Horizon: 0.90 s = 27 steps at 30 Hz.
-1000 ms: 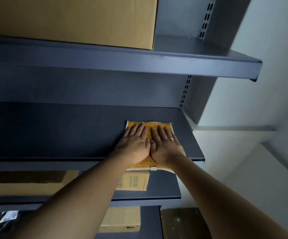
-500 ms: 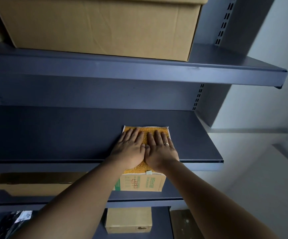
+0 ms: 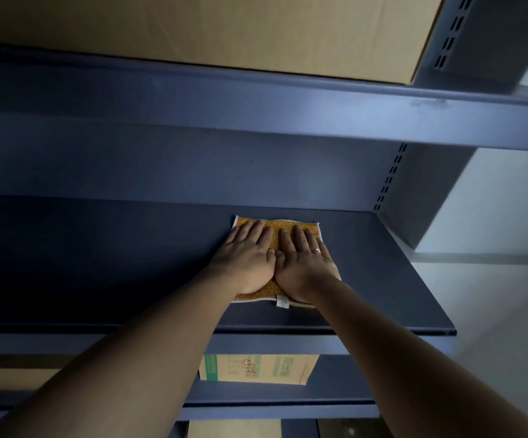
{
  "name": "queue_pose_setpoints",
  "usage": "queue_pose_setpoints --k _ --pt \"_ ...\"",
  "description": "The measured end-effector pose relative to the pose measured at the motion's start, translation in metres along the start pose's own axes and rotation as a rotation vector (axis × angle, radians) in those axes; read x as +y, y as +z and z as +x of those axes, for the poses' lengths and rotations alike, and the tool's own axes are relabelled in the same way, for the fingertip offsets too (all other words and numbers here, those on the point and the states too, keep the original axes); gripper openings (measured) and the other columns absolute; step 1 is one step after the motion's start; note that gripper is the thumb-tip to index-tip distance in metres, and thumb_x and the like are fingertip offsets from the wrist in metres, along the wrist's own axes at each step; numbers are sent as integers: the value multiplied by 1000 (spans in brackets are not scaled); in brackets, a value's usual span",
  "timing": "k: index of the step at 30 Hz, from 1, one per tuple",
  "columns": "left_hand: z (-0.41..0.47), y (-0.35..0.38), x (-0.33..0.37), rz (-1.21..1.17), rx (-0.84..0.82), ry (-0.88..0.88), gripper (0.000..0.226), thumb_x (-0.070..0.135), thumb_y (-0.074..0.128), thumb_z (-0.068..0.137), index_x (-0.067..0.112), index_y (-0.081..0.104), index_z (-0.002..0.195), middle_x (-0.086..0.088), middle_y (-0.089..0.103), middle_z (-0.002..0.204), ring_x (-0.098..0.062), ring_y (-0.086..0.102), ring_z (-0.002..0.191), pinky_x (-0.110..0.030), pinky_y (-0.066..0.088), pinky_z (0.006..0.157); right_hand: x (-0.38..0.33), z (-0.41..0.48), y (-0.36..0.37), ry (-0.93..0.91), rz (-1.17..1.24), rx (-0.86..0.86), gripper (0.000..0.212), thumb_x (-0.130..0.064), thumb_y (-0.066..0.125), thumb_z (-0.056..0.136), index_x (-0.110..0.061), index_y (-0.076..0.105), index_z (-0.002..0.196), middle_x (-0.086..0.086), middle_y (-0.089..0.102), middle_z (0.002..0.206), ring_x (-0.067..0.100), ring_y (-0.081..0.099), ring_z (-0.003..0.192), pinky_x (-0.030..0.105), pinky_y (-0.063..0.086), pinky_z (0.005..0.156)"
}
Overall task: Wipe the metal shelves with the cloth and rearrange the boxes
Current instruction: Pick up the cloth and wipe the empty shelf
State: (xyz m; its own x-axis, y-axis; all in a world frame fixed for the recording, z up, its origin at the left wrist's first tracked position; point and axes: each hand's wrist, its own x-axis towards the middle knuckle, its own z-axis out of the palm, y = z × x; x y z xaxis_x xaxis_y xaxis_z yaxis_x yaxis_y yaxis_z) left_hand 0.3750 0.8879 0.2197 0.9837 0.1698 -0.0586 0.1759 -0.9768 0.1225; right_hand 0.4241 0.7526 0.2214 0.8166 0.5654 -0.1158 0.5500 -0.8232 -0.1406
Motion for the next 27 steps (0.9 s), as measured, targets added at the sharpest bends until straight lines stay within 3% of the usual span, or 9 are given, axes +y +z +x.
queue_pose_setpoints --k 9,27 --pt "53 -5 -14 -3 4 -18 60 43 12 107 23 -3 162 4 -12 169 -13 -13 155 -38 -4 126 7 53 -10 -12 16 -8 65 -51 8 106 -22 -7 162 7 -15 169 24 -15 156 42 -8 126" --pt "56 -6 -21 -38 13 -17 61 43 12 108 19 -2 162 1 -9 170 -16 -11 155 -40 -4 126 2 61 -11 4 -11 -7 65 -53 9 106 -24 -6 163 6 -13 170 24 -13 156 41 -8 126"
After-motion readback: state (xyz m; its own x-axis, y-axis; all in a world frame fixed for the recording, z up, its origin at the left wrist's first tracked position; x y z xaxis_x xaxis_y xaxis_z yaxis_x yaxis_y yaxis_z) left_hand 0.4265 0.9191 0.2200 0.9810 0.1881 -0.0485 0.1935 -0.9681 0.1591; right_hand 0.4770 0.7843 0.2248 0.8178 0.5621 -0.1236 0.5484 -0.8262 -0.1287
